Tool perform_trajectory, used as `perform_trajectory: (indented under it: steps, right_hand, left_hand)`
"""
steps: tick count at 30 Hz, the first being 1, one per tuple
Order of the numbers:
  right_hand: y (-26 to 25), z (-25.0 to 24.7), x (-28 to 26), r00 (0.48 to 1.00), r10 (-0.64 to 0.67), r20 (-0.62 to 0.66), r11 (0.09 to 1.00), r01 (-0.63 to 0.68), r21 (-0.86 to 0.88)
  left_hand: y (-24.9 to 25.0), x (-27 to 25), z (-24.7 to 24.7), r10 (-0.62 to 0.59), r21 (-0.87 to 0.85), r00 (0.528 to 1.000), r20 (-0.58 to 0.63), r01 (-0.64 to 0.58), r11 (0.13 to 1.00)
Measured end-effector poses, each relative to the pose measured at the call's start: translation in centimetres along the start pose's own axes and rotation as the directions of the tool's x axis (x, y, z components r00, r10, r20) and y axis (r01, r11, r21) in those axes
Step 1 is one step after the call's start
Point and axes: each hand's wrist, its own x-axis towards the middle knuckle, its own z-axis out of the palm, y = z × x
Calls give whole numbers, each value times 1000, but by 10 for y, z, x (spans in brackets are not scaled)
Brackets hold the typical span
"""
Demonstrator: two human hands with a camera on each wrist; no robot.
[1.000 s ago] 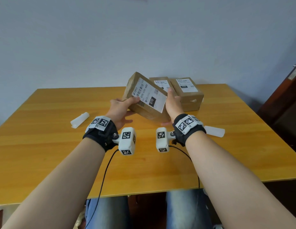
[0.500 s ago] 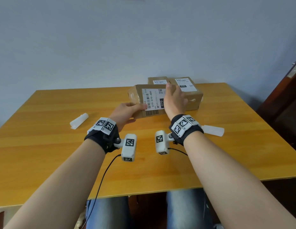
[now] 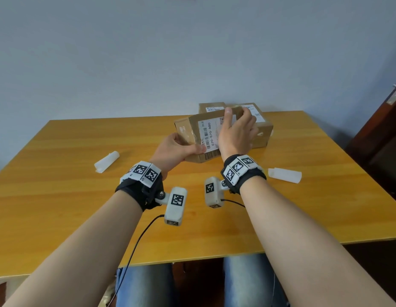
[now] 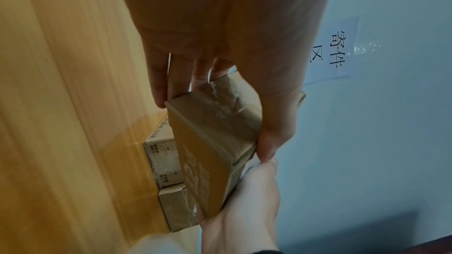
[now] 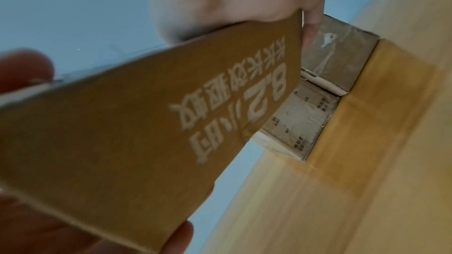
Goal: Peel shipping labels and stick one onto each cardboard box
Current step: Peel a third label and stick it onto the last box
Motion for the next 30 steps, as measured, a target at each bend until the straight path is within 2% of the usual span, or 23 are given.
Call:
perform_trajectory:
  steps: [4,10,18,20,23,26,30]
  right_hand:
    - [9,-2,3,999,23,-24,999,-22,39]
    - [11,-6,13,986,-50,-158,977,81,197]
    - [22,-11,19,987,-61,-149,963,97,253]
    - [21,-10,20,992,-41,-119,969,68,239]
    - [17,-8,20,1000,6,15,971,-9,237]
    - [14,-7,14,996,18,88,972,-38,232]
    - [8,-3,5,979,93,179,972,-129,199]
  left_hand:
    - [-6,-2,-2,9,-3,1000,24,-9,1000]
    - [-3,-7,-12,23,-62,998,54,-20,998]
    - [-5,-14,-27,71,-26,994,84,-69,997]
    - [-8,-12,-26,57,-38,996,73,-54,998]
    - [-13,-4,-22,17,-59,1000,-3,-18,998]
    - [-16,1,-17,-2,-9,993,-116,1,1000]
    - [-17,0,-9,-2,43,986,-168,9,999]
